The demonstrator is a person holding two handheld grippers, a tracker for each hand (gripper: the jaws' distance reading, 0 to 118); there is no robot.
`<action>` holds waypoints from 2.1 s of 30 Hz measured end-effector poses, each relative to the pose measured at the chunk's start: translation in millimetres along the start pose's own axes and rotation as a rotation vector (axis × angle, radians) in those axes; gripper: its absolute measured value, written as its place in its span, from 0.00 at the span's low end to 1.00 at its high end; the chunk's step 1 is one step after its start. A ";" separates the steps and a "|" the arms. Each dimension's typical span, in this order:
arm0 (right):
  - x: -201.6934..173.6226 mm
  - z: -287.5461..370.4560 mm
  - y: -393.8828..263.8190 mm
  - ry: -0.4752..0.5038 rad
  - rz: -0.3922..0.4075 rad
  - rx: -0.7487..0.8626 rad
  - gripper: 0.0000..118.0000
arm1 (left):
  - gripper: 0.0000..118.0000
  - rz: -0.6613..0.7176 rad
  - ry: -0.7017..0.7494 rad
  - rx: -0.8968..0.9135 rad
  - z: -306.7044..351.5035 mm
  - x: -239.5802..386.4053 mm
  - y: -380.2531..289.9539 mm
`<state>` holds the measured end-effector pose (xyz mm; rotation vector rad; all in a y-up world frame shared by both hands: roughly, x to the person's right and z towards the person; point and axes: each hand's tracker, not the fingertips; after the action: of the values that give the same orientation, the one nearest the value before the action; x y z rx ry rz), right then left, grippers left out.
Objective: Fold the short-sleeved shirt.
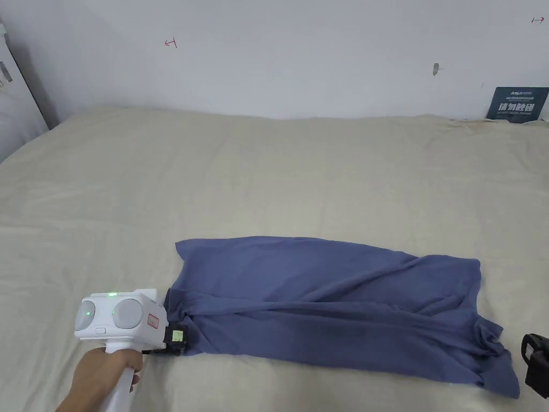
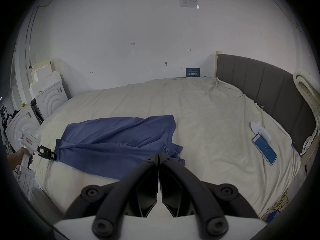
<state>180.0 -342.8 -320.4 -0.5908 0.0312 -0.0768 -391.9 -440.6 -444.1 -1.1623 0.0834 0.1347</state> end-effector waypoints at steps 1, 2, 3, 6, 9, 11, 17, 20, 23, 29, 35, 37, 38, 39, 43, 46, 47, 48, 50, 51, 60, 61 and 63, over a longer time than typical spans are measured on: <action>-0.3 -2.0 -0.4 0.003 0.000 -0.009 0.00 | 0.32 0.003 -0.014 0.001 1.4 2.0 -2.0; -0.8 -4.0 -0.8 0.004 0.003 -0.014 0.00 | 0.20 0.003 -0.032 0.002 4.5 6.3 -4.1; -1.2 -6.5 -1.0 0.005 0.007 -0.023 0.00 | 0.13 -0.004 -0.036 0.002 4.8 8.5 -4.2; -1.4 -18.3 -1.0 0.004 0.007 -0.053 0.00 | 0.04 -0.023 -0.063 0.018 10.7 12.6 -2.4; -0.2 -38.3 -0.7 -0.011 0.005 -0.115 0.00 | 0.04 -0.051 -0.060 0.050 21.2 14.9 -2.1; 2.0 -58.5 -2.4 -0.034 0.018 -0.185 0.00 | 0.04 -0.046 -0.078 0.076 31.2 13.9 -1.7; 9.8 -112.4 -11.6 -0.060 -0.028 -0.341 0.40 | 0.04 -0.062 -0.105 0.109 58.5 19.0 -4.8; 11.8 -128.3 -18.4 -0.077 -0.024 -0.379 0.82 | 0.04 -0.054 -0.117 0.121 66.9 19.2 -5.4; 11.6 -135.5 -23.3 -0.097 -0.017 -0.415 0.82 | 0.04 -0.051 -0.121 0.126 70.9 18.6 -5.5; 7.6 -134.5 -31.7 -0.086 0.002 -0.450 0.24 | 0.04 -0.044 -0.122 0.124 70.4 18.6 -9.5; 9.8 -116.8 -31.7 -0.040 0.009 -0.370 0.03 | 0.04 -0.020 -0.110 0.128 56.0 11.0 -17.5; 11.5 -99.5 -27.4 -0.016 -0.020 -0.338 0.03 | 0.04 -0.010 -0.112 0.143 60.9 8.1 -22.8; 12.2 -90.1 -24.2 -0.006 -0.011 -0.320 0.03 | 0.04 -0.001 -0.116 0.153 66.3 6.1 -25.5; 12.4 -80.5 -20.6 -0.002 0.001 -0.306 0.03 | 0.04 0.007 -0.126 0.162 71.8 3.8 -27.9; 8.9 -29.4 -9.6 0.006 0.018 -0.259 0.03 | 0.04 0.023 -0.148 0.186 99.0 -6.4 -43.3; 9.5 0.1 -12.9 0.003 0.055 -0.243 0.03 | 0.04 0.010 -0.153 0.175 110.3 -13.1 -63.3; 12.5 7.1 -16.6 0.011 0.053 -0.251 0.03 | 0.04 0.004 -0.152 0.166 113.0 -14.8 -71.7; 16.0 13.1 -21.0 0.022 0.047 -0.257 0.03 | 0.04 0.002 -0.151 0.157 114.7 -16.2 -79.4; 16.5 23.3 -32.8 0.031 0.039 -0.276 0.03 | 0.04 0.002 -0.150 0.132 114.5 -19.4 -95.0; 16.0 26.8 -38.9 0.033 0.040 -0.286 0.03 | 0.04 0.003 -0.147 0.119 113.8 -20.2 -102.0; 23.8 -9.1 -101.2 -0.021 -0.015 -0.453 0.03 | 0.04 -0.048 -0.053 0.001 64.7 -20.8 -131.1; 24.7 -14.2 -106.8 -0.026 -0.025 -0.464 0.04 | 0.04 -0.050 -0.040 -0.009 58.7 -19.5 -132.0; 26.4 -21.9 -115.9 -0.036 -0.043 -0.496 0.04 | 0.04 -0.051 -0.033 -0.013 52.3 -17.0 -137.0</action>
<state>197.9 -453.1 -274.2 -1.0883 0.0024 -0.1009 -388.5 -447.1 -296.7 -1.1740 0.0232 0.1095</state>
